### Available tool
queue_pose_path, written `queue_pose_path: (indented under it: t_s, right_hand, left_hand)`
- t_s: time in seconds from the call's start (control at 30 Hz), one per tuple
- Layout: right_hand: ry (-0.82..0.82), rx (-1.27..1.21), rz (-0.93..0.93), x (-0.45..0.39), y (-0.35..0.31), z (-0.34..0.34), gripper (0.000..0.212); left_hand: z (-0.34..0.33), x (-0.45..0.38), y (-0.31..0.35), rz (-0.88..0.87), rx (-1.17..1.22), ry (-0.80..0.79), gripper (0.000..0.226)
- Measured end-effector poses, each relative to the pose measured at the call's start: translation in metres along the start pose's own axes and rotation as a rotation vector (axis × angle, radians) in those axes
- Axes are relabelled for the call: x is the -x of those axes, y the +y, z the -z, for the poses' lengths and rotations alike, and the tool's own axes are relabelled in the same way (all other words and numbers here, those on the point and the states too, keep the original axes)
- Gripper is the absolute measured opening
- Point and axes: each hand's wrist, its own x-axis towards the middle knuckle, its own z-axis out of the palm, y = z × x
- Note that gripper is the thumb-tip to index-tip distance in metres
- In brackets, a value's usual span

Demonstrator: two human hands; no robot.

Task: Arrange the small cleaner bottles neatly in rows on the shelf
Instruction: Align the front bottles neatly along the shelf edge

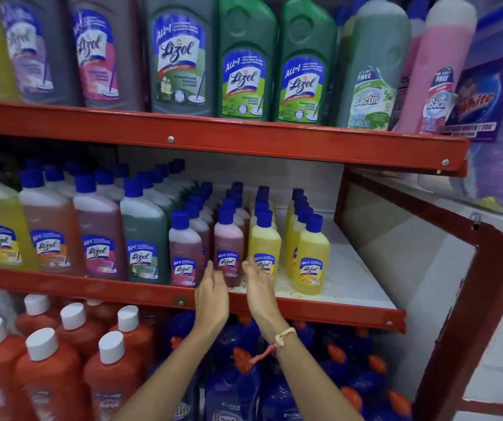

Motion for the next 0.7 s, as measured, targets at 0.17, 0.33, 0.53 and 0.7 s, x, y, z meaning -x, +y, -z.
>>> queue_pose_path:
  t_s: [0.17, 0.33, 0.53, 0.7]
  right_hand:
    - [0.069, 0.078, -0.065, -0.012, -0.003, -0.013, 0.049]
    - [0.064, -0.038, -0.137, -0.014, -0.002, -0.012, 0.055]
    - [0.068, -0.191, -0.170, 0.006, -0.009, -0.010, 0.051]
    - [0.059, -0.200, -0.188, 0.018, -0.010, -0.013, 0.038]
  left_hand:
    - [0.002, -0.015, 0.003, 0.008, -0.093, -0.085, 0.054]
    - [0.008, -0.013, 0.001, -0.001, -0.086, -0.057, 0.049]
    - [0.019, 0.001, 0.002, 0.013, -0.104, -0.010, 0.046]
    - [0.029, 0.009, 0.003, 0.016, -0.112, 0.005, 0.045]
